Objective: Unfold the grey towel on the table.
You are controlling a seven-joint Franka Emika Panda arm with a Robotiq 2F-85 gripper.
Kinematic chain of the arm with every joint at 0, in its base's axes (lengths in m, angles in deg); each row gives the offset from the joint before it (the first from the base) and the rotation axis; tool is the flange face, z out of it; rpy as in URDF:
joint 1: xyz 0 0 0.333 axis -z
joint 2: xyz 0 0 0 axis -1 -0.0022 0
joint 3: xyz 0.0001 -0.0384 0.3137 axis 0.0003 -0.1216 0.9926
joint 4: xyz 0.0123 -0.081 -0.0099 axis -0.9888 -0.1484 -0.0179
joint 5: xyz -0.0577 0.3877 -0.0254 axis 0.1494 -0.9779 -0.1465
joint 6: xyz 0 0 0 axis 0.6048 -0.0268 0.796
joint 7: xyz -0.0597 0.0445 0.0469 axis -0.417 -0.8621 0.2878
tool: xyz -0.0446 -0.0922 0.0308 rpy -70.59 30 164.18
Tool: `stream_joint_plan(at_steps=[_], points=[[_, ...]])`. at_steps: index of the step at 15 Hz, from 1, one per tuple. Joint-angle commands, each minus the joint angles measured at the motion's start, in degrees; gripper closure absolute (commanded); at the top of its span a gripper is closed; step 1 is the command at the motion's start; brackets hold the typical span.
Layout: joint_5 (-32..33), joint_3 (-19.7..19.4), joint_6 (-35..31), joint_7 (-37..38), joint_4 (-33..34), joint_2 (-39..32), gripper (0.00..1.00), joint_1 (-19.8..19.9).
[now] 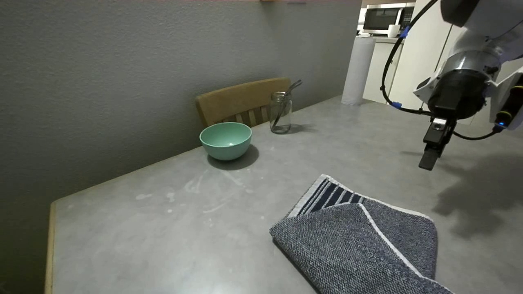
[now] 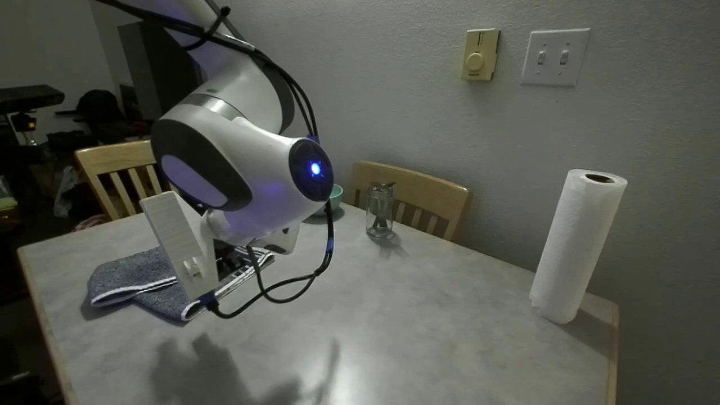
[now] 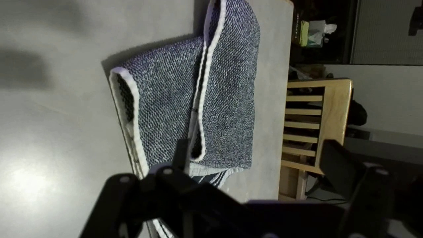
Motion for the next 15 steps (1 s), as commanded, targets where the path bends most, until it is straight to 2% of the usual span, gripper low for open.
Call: stream_joint_plan(at_steps=[1, 7, 15], points=[[-0.38, -0.23, -0.18, 2.04, 1.68, -1.6, 0.0, -1.43], [0.01, 1.58, -0.01, 5.81, 6.65, -5.84, 0.0, -4.39], [1.82, 5.26, 0.01, 10.88, 18.17, -16.19, 0.0, -8.49]])
